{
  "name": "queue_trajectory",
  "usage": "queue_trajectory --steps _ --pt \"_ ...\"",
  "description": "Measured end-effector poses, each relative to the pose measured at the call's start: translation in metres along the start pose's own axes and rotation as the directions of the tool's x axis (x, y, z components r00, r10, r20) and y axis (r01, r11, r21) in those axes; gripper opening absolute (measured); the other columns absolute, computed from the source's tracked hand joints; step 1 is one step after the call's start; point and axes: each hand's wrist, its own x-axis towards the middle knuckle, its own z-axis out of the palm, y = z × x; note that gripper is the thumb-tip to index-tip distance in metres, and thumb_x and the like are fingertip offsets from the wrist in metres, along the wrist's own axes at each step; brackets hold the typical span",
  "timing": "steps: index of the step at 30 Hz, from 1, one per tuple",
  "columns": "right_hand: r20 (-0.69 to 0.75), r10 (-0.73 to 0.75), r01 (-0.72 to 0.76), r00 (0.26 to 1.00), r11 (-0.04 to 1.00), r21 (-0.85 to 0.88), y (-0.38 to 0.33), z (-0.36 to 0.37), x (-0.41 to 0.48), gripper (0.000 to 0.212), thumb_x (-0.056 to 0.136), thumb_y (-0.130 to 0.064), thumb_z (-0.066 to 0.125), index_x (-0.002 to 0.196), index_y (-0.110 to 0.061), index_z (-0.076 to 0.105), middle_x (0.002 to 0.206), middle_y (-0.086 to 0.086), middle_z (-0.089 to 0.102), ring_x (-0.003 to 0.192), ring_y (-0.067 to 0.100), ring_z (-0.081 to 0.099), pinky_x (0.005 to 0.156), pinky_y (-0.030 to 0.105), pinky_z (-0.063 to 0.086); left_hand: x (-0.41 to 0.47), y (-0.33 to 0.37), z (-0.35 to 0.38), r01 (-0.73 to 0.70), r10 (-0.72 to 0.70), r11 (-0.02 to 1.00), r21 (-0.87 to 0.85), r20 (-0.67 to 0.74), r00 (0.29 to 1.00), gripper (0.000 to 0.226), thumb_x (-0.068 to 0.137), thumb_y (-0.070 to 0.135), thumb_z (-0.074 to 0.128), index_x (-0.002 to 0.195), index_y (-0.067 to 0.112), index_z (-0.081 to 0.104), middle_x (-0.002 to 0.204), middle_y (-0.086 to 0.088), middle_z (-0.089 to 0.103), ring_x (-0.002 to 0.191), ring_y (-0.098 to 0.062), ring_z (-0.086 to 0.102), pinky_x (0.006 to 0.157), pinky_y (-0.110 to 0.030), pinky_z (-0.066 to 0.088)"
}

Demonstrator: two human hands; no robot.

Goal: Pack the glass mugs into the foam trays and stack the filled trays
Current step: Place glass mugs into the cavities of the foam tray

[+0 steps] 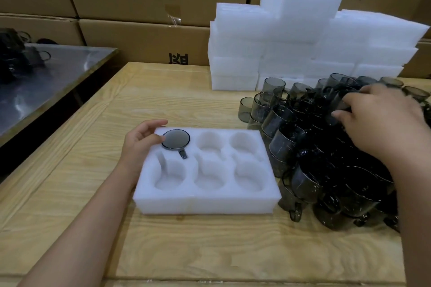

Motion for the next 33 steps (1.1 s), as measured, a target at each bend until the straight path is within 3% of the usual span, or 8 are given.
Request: queue_trajectory --steps 2,6,9,13,16,21,27,33 --pt "-0.2 -0.051 0.083 0.978 0.985 0.151 -0.007 -0.01 -0.009 0.027 0.088 -0.027 0.058 0.1 -0.004 0.065 0.121 0.025 0.049 0.114 0.044 0.043 0.097 0.052 0.037 0.001 0.0 0.0 0.004 -0.004 1.0 0.007 -0.004 1.0 0.037 0.06 0.005 0.055 0.095 0.01 0.067 0.076 -0.002 0.057 0.06 -0.006 0.059 0.054 -0.014 0.046" --pt "-0.401 -0.145 0.345 0.904 0.802 0.488 -0.06 -0.034 -0.034 0.011 0.086 -0.028 0.063 0.09 -0.019 0.065 0.11 0.009 0.051 0.096 0.025 0.048 0.08 0.026 0.03 0.0 -0.001 -0.001 0.022 -0.022 1.0 0.008 -0.003 1.0 0.037 0.061 0.006 0.056 0.095 0.012 0.068 0.074 0.001 0.057 0.059 -0.005 0.059 0.053 -0.014 0.046" --pt "-0.26 -0.27 0.374 0.927 0.646 0.665 -0.108 -0.019 -0.039 0.014 0.084 -0.027 0.066 0.097 -0.027 0.062 0.103 -0.003 0.05 0.088 0.012 0.046 0.075 0.018 0.029 0.0 -0.001 -0.002 0.032 -0.032 0.999 0.01 0.006 0.999 0.037 0.062 0.007 0.057 0.096 0.012 0.068 0.069 0.005 0.061 0.06 -0.007 0.06 0.053 -0.014 0.047" --pt "0.057 -0.307 0.146 0.95 0.598 0.788 -0.139 0.015 -0.032 0.052 0.082 -0.036 0.07 0.127 -0.026 0.048 0.119 -0.001 0.053 0.107 0.019 0.051 0.083 0.039 0.049 0.0 -0.001 -0.002 0.036 -0.036 0.999 -0.022 0.008 0.999 0.036 0.062 0.005 0.057 0.096 0.011 0.068 0.067 0.005 0.061 0.058 -0.009 0.06 0.052 -0.015 0.047" --pt "0.128 -0.271 0.056 0.954 0.58 0.813 -0.144 0.037 -0.027 0.063 0.081 -0.035 0.071 0.136 -0.023 0.041 0.128 0.003 0.051 0.114 0.022 0.049 0.089 0.04 0.048 0.001 -0.001 -0.002 0.051 -0.051 0.998 -0.032 0.005 0.999 0.037 0.062 0.005 0.057 0.097 0.01 0.068 0.064 0.007 0.061 0.057 -0.009 0.06 0.052 -0.016 0.047" --pt "0.156 -0.265 0.033 0.952 0.595 0.803 -0.147 0.055 -0.021 0.06 0.08 -0.04 0.071 0.133 -0.022 0.049 0.128 0.003 0.052 0.118 0.023 0.046 0.093 0.034 0.043 0.002 -0.002 -0.002 0.068 -0.068 0.997 -0.039 -0.001 0.998 0.037 0.062 0.006 0.058 0.096 0.01 0.069 0.07 0.0 0.059 0.058 -0.011 0.06 0.053 -0.017 0.048" --pt "0.145 -0.295 0.094 0.944 0.664 0.742 -0.151 0.063 -0.017 0.061 0.077 -0.043 0.073 0.13 -0.023 0.05 0.123 0.004 0.049 0.119 0.022 0.043 0.082 0.029 0.035 0.001 -0.002 -0.001 0.054 -0.054 0.998 -0.037 0.006 0.999 0.03 0.073 -0.004 0.057 0.098 0.009 0.068 0.07 0.002 0.059 0.058 -0.01 0.059 0.053 -0.017 0.048" --pt "0.089 -0.337 0.23 0.937 0.79 0.568 -0.163 0.074 -0.024 0.057 0.079 -0.046 0.07 0.124 -0.017 0.051 0.117 0.006 0.046 0.115 0.026 0.037 0.083 0.03 0.032 -0.001 -0.001 -0.001 0.063 -0.063 0.998 -0.024 0.003 0.998 0.029 0.073 -0.002 0.058 0.098 0.01 0.068 0.066 0.006 0.059 0.059 -0.011 0.058 0.053 -0.017 0.048"
